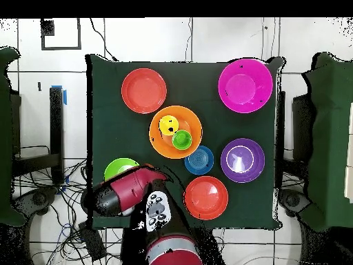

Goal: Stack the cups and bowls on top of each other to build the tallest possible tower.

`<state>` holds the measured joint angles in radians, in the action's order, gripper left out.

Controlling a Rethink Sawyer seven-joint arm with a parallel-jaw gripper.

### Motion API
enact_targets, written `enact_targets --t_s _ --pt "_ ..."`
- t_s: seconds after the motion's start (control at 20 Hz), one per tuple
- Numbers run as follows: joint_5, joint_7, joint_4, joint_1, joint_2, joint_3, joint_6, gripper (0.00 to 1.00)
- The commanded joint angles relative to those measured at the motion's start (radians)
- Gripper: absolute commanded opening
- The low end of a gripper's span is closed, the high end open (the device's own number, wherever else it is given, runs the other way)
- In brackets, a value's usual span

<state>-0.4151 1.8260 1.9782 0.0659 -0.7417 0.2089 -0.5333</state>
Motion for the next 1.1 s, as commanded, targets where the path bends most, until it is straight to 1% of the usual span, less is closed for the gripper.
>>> enact_targets --t_s 0.05,0.45,0.85,1.1 --pt "-0.015 -0.021 -0.049 0.044 0.045 0.084 0.007 1.00" --pt "-0.042 -0.045 -0.074 0.052 0.043 0.082 -0.025 1.00" --pt "-0.036 -0.060 -0.125 0.040 0.046 0.083 -0.089 1.00" --pt "-0.042 -0.056 -0.110 0.041 0.044 0.074 -0.089 1.00"
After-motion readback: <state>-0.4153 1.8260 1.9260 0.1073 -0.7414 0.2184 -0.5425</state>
